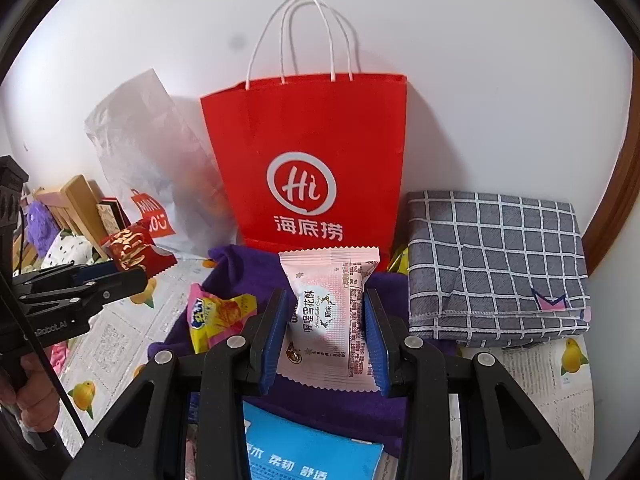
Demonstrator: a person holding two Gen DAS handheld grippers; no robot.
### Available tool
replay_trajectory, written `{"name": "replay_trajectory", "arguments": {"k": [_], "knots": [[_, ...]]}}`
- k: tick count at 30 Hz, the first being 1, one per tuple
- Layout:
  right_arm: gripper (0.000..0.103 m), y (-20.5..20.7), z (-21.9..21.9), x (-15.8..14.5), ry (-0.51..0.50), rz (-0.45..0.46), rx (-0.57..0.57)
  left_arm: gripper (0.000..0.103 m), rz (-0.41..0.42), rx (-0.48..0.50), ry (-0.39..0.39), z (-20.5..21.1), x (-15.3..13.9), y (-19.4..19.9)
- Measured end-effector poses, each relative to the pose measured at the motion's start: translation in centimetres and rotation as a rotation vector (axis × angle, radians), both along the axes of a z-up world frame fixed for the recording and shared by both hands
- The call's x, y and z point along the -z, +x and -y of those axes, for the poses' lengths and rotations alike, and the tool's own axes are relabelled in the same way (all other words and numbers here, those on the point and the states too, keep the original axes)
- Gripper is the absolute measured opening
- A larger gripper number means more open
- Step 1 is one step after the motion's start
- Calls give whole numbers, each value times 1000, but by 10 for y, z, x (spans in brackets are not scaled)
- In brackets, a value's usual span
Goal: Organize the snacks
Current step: 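Carry both held packets over the purple towel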
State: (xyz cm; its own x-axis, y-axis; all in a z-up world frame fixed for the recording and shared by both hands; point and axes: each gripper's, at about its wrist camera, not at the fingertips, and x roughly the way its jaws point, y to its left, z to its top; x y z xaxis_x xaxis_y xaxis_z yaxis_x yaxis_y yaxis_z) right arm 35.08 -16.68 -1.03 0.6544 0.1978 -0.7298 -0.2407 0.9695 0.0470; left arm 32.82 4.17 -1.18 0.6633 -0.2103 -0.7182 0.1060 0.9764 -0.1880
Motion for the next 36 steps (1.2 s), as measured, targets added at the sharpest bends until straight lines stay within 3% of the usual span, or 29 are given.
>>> {"name": "replay_trajectory", "arguments": {"k": [25, 36], "knots": [[38, 20, 37, 25, -52, -85, 31, 35, -51, -5, 25, 5, 18, 11], [38, 33, 13, 67, -119, -200, -12, 35, -92, -20, 27, 1, 27, 17]]}}
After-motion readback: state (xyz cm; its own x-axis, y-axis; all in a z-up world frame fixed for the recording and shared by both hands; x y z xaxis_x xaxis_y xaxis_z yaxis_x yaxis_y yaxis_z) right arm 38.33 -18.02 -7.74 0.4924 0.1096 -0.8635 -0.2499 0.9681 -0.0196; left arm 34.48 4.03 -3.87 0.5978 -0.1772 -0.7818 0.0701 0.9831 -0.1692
